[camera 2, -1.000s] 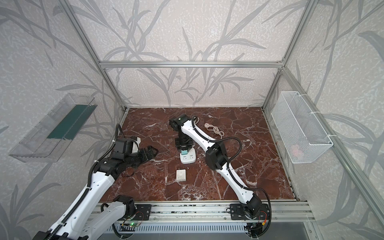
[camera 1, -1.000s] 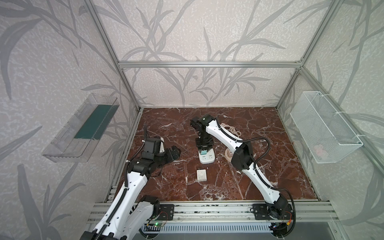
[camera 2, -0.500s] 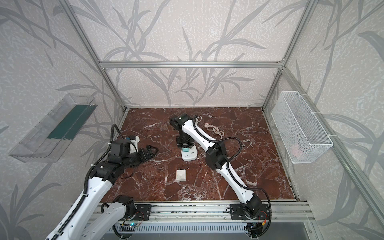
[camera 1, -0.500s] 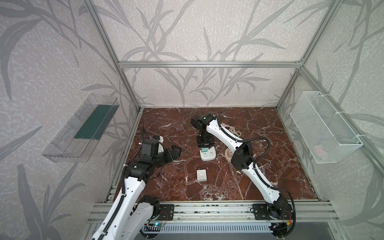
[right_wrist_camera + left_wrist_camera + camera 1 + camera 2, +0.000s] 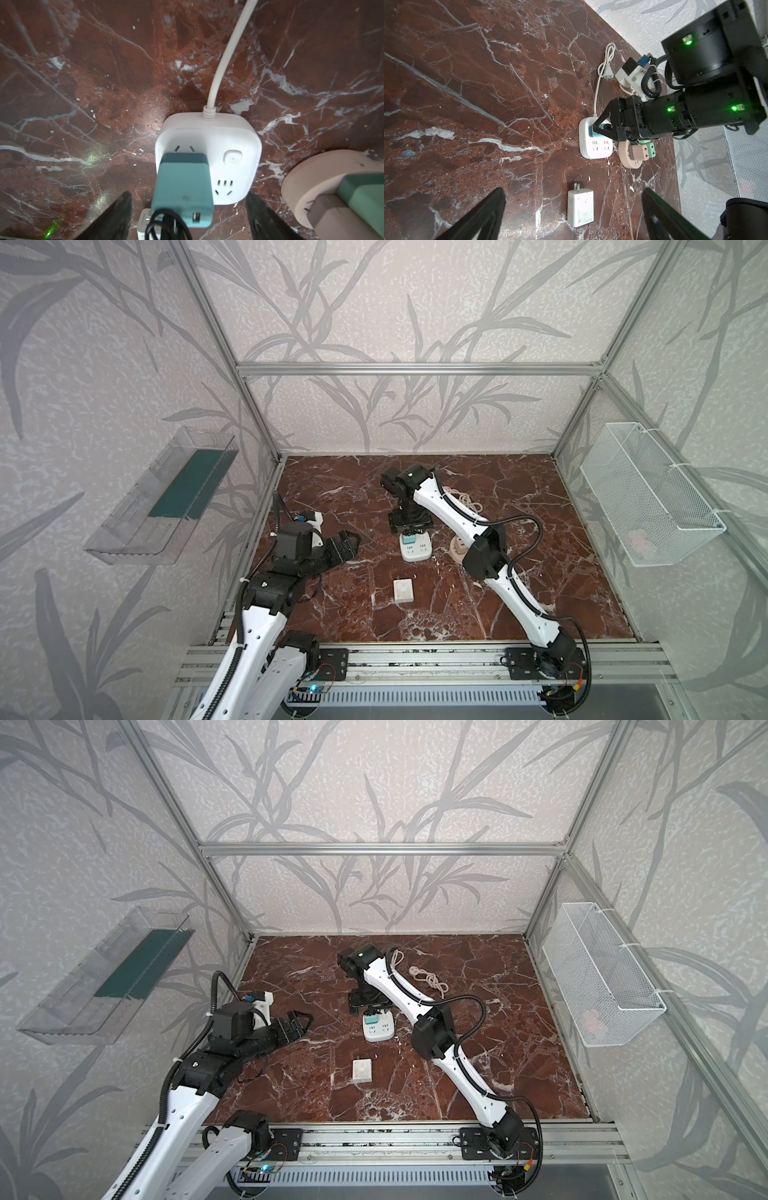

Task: Insert the plug
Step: 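Open right gripper and lift it off the seated teal charger, then move right gripper to the white wall charger and grasp it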

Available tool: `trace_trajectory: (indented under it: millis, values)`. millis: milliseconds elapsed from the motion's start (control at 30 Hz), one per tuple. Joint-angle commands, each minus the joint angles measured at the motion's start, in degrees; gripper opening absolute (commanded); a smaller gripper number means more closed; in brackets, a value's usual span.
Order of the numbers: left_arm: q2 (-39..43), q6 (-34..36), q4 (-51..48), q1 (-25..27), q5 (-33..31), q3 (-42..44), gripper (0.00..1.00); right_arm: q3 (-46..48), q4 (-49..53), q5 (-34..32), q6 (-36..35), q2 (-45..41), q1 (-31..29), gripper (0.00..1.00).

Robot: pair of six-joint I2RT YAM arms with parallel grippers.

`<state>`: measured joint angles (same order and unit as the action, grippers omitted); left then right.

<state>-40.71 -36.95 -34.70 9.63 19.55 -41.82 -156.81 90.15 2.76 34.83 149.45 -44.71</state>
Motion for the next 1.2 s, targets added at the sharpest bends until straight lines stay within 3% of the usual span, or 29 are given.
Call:
trace_trajectory:
  millis: [0,200,400,633,867,967,1167]
  values:
    - [0.66,1.18,0.20,-0.38,-0.66,-0.91,0.99,-2.07,-0.49,-1.27,-0.39,-8.30,-0.94,0.93]
    - [0.54,0.91,0.70,-0.39,0.82,-0.35,0.99,-0.40,-2.48,-3.24,0.42,-14.27,-3.68,0.98]
    - [0.45,0.91,-0.02,-0.40,-0.91,-0.36,0.99,3.43,2.42,-12.34,1.35,-16.19,-10.17,0.96]
    - [2.24,1.27,-3.43,-0.40,-2.38,0.21,0.99,22.15,-4.58,-16.47,4.25,-24.49,-17.47,0.95]
    - [4.84,1.69,-6.09,-0.22,-5.10,0.69,0.99,58.83,-32.97,-6.36,6.74,-40.78,-18.00,0.81]
    - [5.40,1.27,-4.21,-0.12,-3.56,1.86,0.99,64.80,-37.12,-4.89,6.58,-42.48,-17.61,0.80]
    - [3.48,0.31,-2.68,-0.14,-3.03,3.40,0.99,68.22,-41.21,-0.44,4.93,-40.39,-17.26,0.82]
